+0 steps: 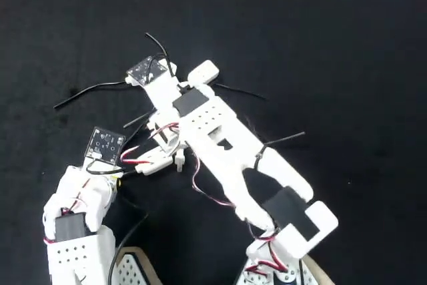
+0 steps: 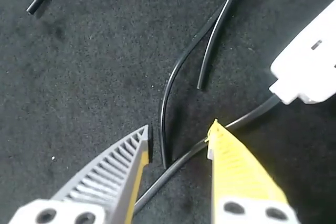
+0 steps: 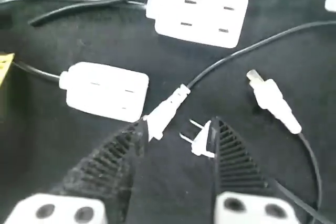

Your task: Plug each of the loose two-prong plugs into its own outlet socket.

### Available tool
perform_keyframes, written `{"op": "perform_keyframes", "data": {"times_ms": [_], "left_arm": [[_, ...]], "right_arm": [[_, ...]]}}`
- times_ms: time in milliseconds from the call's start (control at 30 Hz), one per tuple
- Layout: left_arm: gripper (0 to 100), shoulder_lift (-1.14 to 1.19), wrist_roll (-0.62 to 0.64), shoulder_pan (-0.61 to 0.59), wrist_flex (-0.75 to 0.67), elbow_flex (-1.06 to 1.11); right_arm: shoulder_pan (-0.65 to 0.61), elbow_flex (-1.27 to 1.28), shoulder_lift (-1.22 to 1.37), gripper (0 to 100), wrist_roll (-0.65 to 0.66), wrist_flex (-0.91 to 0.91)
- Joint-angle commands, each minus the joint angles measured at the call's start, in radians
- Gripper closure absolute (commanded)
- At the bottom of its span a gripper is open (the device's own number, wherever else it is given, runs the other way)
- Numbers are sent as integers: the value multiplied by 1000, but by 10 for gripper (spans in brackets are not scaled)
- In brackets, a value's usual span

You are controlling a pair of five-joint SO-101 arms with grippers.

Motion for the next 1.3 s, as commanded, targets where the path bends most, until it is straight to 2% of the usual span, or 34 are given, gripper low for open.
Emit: {"op": "perform_keyframes", "data": {"times_ms": [0, 133, 533, 700, 900, 1000, 1267], "left_arm": [[811, -8, 5, 7, 3, 1], [811, -8, 5, 8, 3, 1], [811, -8, 5, 10, 3, 1], [811, -8, 5, 10, 3, 1], [811, -8, 5, 10, 3, 1], [811, -8, 5, 10, 3, 1], [811, -8, 5, 12, 3, 2]], "right_arm": [[11, -19, 64, 811, -55, -28], [11, -54, 139, 812, -114, -11], [6, -77, 213, 814, -114, -17], [8, -125, 275, 954, -114, -25], [6, -140, 292, 972, -106, -11], [9, -157, 291, 987, -98, 57], [12, -311, 240, 987, 25, 293]]}}
